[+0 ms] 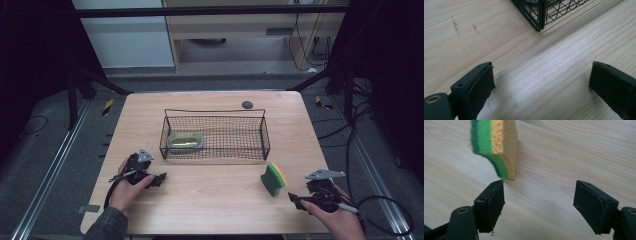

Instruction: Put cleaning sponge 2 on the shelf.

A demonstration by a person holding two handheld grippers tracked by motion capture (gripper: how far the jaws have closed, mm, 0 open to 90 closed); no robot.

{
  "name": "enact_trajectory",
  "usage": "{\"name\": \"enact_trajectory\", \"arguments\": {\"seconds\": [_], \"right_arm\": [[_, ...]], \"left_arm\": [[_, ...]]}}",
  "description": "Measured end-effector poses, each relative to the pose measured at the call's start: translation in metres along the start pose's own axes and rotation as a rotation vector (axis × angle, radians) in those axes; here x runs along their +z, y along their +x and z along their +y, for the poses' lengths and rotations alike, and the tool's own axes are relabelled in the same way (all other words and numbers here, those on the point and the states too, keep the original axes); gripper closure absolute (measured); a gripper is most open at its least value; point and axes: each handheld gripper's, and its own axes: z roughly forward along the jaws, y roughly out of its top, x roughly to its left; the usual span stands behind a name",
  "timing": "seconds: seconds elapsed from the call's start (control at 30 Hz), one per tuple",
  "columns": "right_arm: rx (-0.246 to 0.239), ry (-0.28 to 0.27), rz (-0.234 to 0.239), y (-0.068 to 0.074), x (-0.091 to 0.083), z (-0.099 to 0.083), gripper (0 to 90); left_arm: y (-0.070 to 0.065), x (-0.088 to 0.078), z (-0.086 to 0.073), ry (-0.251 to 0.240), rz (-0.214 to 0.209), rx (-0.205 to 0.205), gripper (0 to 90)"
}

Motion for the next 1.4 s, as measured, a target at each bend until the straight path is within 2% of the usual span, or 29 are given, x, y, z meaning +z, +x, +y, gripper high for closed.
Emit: {"name": "enact_trajectory", "arguments": {"seconds": [0.1, 0.2, 0.3, 0.6, 0.8, 0.9, 1.1, 1.33, 1.4], "right_arm": [[-0.007, 0.016, 0.003, 0.007, -0.002, 0.003, 21.0], [-0.018, 0.022, 0.021, 0.014, -0.004, 0.008, 17.4], [-0.048, 0.024, 0.019, 0.022, -0.007, 0.016, 16.0], [-0.105, 0.041, 0.018, 0.035, -0.01, 0.042, 21.6], [-0.119, 0.073, 0.014, 0.041, -0.009, 0.061, 23.6], [-0.118, 0.09, 0.028, 0.044, -0.005, 0.075, 24.3], [-0.148, 0.114, 0.012, 0.048, 0.007, 0.093, 24.4], [-0.131, 0.168, -0.001, 0.041, 0.023, 0.1, 27.1], [-0.123, 0.182, 0.007, 0.038, 0.028, 0.099, 28.9]], "left_arm": [[0.003, 0.002, -0.002, -0.007, -0.012, -0.027, 3.0], [0.005, 0.003, -0.003, -0.012, -0.018, -0.033, 2.3], [0.005, 0.004, -0.004, -0.024, -0.019, -0.047, 0.7], [0.005, 0.005, -0.007, -0.056, -0.013, -0.053, 0.0], [0.005, 0.006, -0.008, -0.064, -0.016, -0.058, 0.0], [0.005, 0.006, -0.009, -0.07, -0.014, -0.056, 0.0], [0.007, 0.007, -0.008, -0.077, -0.018, -0.049, 0.0], [0.007, 0.007, -0.008, -0.079, -0.021, -0.045, 0.0], [0.007, 0.007, -0.008, -0.08, -0.021, -0.045, 0.0]]}}
